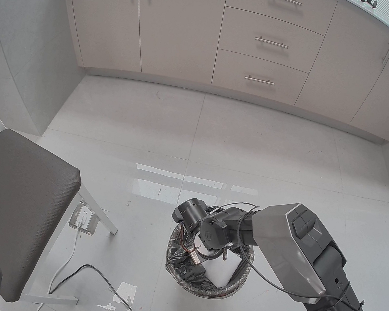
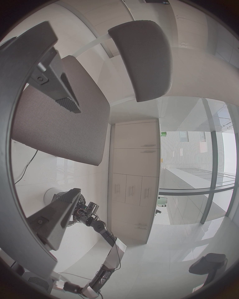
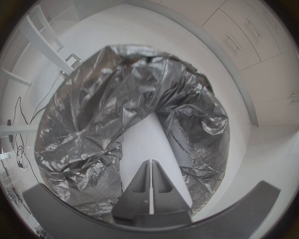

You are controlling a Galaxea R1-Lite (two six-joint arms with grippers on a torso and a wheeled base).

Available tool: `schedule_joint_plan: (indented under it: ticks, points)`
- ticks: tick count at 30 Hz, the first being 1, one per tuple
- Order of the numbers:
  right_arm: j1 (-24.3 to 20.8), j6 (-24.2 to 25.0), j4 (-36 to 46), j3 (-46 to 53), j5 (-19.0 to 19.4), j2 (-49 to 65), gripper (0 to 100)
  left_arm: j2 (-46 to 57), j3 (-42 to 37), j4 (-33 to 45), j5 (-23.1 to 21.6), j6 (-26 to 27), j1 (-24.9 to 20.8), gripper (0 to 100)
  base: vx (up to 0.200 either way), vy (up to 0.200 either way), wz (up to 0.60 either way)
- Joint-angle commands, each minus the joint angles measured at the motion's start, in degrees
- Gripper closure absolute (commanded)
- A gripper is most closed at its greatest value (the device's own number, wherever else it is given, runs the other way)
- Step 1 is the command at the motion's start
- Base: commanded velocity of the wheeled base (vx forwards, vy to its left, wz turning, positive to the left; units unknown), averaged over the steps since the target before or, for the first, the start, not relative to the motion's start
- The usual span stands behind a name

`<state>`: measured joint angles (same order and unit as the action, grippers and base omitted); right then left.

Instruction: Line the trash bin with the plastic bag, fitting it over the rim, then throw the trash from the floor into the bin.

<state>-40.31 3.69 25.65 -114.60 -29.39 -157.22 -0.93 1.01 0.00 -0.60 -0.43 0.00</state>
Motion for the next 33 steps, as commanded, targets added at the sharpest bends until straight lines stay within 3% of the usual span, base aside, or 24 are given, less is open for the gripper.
schedule_joint_plan:
  ticks: [1, 24, 33]
  points:
    - [0.94, -0.79, -0.16, 0.01, -0.14, -1.77, 100, 0.93, -1.01, 0.00, -0.02, -0.01, 0.00, 0, 0.000, 0.000, 0.00]
    - [3.66, -1.23, -10.97, 0.01, 0.12, -8.80, 100, 0.93, -1.01, 0.00, -0.02, -0.01, 0.00, 0, 0.000, 0.000, 0.00]
    - [4.98, -1.23, -11.41, 0.01, 0.12, -9.95, 100, 0.93, -1.01, 0.00, -0.02, -0.01, 0.00, 0, 0.000, 0.000, 0.00]
